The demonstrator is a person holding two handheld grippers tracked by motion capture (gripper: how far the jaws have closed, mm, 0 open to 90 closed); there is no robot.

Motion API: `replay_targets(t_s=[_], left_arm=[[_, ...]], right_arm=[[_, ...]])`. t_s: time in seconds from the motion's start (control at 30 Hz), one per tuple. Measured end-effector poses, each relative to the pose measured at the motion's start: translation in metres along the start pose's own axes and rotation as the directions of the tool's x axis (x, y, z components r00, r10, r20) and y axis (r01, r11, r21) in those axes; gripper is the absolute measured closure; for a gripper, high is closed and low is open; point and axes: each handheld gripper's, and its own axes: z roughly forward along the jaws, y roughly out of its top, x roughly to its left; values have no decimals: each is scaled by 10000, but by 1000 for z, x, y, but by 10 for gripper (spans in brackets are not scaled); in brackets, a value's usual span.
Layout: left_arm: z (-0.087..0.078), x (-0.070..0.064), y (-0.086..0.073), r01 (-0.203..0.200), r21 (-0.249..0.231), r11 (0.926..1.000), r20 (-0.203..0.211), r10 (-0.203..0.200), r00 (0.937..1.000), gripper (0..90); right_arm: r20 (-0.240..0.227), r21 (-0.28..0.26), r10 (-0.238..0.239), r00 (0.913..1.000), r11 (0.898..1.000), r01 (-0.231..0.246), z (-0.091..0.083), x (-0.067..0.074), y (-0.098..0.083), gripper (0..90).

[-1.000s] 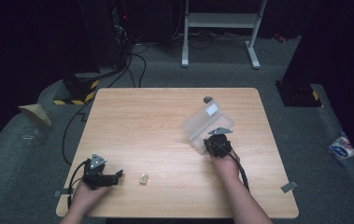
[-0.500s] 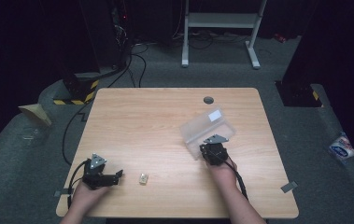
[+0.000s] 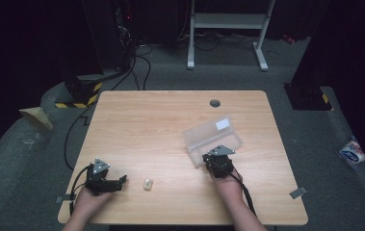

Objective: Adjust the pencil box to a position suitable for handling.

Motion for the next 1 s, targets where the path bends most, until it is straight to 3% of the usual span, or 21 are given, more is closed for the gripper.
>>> replay_targets(t_s=[0.1, 0.2, 0.5, 1.0], left_arm=[[0, 0, 0, 4, -2, 10000, 0, -4, 10000, 64], [0, 0, 0, -14, 9, 10000, 0, 14, 10000, 64], [0, 0, 0, 26, -16, 10000, -11, -26, 10000, 68], [0, 0, 0, 20, -21, 10000, -5, -20, 10000, 68]], right_arm=[[-60, -148, -43, 10000, 9999, 42, 0, 0, 0, 783], [-26, -274, 217, 9998, 9994, -218, 2, -3, 1, 763], [1, -20, 309, 9995, 9995, -309, 14, 0, 2, 840], [-373, -182, 58, 9993, 9998, -65, 20, 25, 6, 835]])
